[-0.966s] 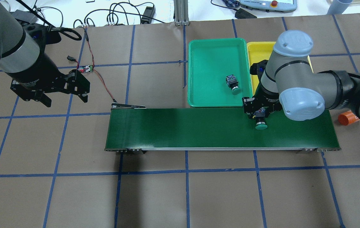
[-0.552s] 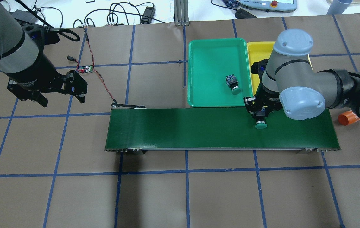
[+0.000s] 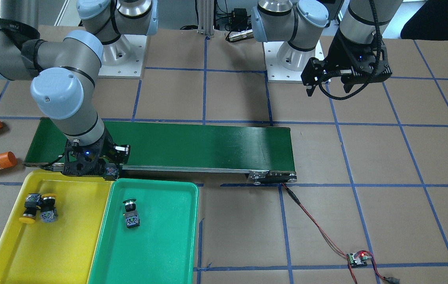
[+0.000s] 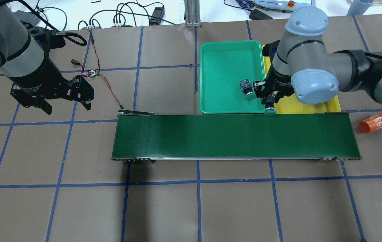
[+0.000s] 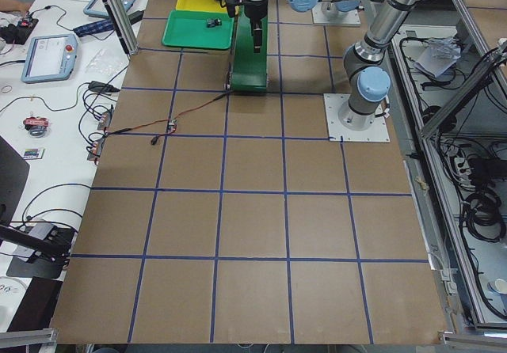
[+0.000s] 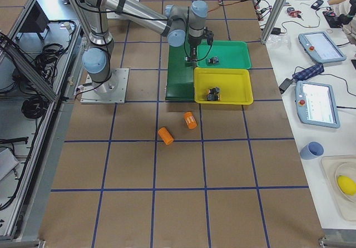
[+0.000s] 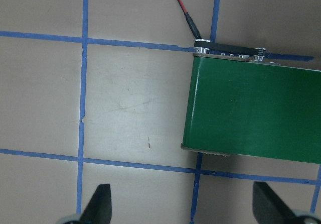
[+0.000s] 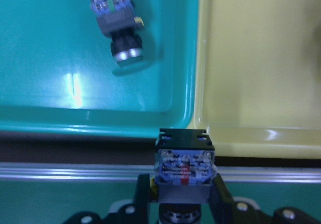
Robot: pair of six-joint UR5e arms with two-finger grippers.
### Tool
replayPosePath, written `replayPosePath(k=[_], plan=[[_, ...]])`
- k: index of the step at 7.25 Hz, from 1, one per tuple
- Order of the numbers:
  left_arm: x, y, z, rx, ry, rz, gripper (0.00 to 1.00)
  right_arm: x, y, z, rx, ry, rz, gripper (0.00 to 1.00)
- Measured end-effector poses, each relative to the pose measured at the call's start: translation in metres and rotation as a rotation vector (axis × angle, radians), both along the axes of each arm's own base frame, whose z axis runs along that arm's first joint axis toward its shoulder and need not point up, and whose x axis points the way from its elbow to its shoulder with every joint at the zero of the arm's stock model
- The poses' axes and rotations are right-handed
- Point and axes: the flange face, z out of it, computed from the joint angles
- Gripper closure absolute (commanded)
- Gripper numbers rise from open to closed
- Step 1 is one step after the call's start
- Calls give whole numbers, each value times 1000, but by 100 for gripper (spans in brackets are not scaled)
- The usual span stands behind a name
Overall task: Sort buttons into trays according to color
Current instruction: 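Lower the green-capped button into the green tray and open the right gripper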
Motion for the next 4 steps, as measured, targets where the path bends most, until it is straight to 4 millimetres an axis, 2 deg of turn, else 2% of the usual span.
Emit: replayPosePath(k=[2, 3, 4], plan=[[-1, 0, 0, 0, 1, -3, 0, 55, -45, -2, -35, -4, 78, 87], [-1, 1, 1, -1, 0, -4, 0, 80, -58, -2, -52, -6, 117, 86], [-1, 2, 1, -2, -1, -5, 0, 94, -63, -3, -60, -6, 145, 86]])
